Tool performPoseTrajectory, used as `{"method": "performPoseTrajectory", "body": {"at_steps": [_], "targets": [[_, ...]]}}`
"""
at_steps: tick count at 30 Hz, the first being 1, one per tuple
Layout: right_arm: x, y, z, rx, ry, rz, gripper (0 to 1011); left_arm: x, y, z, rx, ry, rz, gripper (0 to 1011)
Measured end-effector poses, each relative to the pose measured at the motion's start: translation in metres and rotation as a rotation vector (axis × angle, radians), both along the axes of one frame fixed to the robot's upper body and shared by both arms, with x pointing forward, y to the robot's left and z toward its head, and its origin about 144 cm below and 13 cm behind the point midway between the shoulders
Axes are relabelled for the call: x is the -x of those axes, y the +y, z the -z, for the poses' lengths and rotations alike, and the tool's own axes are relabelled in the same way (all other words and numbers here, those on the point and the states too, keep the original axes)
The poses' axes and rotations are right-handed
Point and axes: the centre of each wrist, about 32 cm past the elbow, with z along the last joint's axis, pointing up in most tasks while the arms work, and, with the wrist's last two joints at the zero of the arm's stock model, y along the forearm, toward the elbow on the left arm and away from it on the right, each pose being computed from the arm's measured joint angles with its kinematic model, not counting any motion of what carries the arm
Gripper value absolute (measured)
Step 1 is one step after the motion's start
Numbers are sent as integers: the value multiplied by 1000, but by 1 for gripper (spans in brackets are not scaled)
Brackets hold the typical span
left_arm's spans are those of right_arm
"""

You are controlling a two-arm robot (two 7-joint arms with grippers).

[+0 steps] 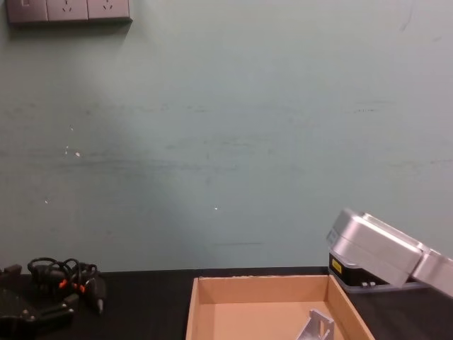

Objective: Use one hand to pick up the angle iron from the table and place it into the box.

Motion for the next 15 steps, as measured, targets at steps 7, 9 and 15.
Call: {"method": "performPoseTrajectory", "body": {"at_steps": [7, 9, 15], "targets": [[1, 0, 0, -5, -4, 5, 862, 0, 0, 0, 0, 0, 0, 1000], [1, 0, 0, -5, -3, 4, 812, 0, 0, 0, 0, 0, 0, 1000], [1, 0, 0, -7, -4, -1, 625, 0, 0, 0, 0, 0, 0, 1000]]}}
